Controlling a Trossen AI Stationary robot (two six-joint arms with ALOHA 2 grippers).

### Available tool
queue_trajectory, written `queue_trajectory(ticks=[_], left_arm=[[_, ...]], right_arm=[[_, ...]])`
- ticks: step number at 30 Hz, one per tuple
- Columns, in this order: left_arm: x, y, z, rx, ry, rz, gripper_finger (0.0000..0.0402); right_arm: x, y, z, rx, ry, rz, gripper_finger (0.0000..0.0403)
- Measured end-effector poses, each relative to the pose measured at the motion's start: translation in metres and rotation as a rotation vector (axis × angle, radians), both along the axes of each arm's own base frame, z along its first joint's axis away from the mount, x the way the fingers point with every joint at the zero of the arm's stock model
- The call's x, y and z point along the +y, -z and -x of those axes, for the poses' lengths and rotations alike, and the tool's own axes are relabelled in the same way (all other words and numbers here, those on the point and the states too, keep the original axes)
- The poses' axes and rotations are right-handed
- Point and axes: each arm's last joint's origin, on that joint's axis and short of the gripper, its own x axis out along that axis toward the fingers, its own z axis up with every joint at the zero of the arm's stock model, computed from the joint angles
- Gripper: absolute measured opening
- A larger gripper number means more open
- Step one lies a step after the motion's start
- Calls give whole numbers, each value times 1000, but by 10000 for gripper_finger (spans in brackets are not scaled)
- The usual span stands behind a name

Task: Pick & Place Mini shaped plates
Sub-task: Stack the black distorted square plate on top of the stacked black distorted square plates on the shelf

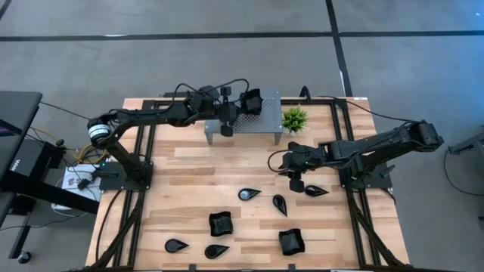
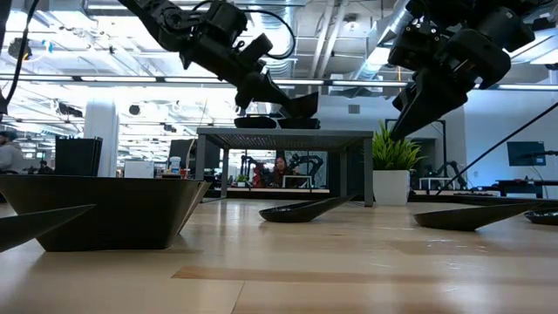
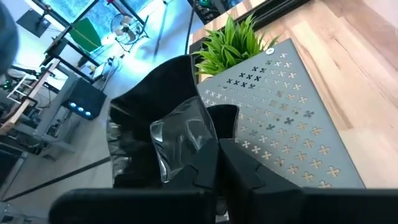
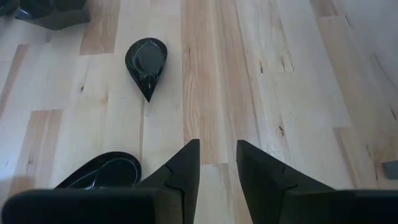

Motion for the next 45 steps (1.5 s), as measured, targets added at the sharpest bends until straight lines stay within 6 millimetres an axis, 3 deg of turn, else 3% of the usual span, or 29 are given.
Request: queue_trajectory(ticks=[8, 11, 15, 21, 25, 30, 35, 41, 45], left_arm=[[-2, 0, -1, 18, -90, -37, 48], [-15, 0, -6, 33, -151, -77, 66], [-62, 0, -21, 34, -65, -100, 78], [-168, 0, -29, 3, 175, -38, 76], [-238, 2, -17, 6, 320, 140, 75], [-304, 2, 8, 19, 390, 457, 75], [-344, 14, 34, 39, 264, 727, 76], [-370, 53, 54, 113, 90, 905, 111], [-384, 87, 56, 187, 33, 913, 142]], right_arm=[[0, 0, 0, 0, 0, -2, 101], [0, 0, 0, 0, 11, -14, 101], [0, 0, 0, 0, 17, -19, 101], [0, 0, 0, 2, 33, -34, 101], [0, 0, 0, 4, 36, -37, 101], [0, 0, 0, 4, 36, -37, 101], [0, 0, 0, 5, 36, -37, 101], [0, 1, 1, 8, 36, -37, 101], [0, 1, 1, 8, 36, -37, 101]])
